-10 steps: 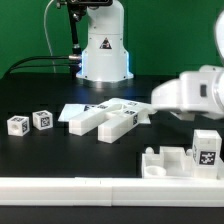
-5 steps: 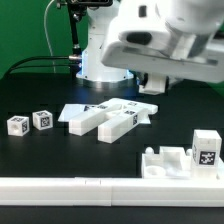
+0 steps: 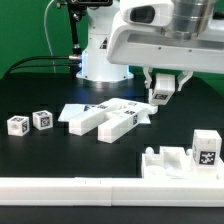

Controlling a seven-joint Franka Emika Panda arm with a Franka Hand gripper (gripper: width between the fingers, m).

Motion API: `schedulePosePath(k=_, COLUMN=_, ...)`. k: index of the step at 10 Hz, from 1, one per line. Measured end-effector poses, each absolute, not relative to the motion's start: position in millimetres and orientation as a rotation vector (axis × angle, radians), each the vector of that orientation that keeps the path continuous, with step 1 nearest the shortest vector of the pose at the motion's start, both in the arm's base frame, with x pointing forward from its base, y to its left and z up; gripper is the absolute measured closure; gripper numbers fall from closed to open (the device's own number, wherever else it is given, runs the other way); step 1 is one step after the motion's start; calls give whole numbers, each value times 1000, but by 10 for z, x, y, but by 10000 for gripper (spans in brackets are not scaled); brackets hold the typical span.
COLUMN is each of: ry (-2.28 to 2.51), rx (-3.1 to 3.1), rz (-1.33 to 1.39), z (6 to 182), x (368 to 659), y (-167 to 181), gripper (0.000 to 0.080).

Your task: Assemble chair

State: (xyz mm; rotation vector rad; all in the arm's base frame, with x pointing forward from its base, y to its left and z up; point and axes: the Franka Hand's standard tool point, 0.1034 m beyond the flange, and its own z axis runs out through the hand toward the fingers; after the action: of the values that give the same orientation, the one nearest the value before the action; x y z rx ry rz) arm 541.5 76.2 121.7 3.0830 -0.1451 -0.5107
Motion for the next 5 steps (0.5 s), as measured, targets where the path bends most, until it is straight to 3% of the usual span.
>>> schedulePosePath(k=2, ry=-248, rx=3218, rz=-205, z=1368, x=5822, y=645, gripper=515)
schedulePosePath(k=3, ry=-274, rx=3234, rz=-2, z=1498, x=5876, y=551, gripper=515)
schedulePosePath(k=5, ry=-259, rx=3205, rz=259, z=1510, x=5796, y=565, gripper=515)
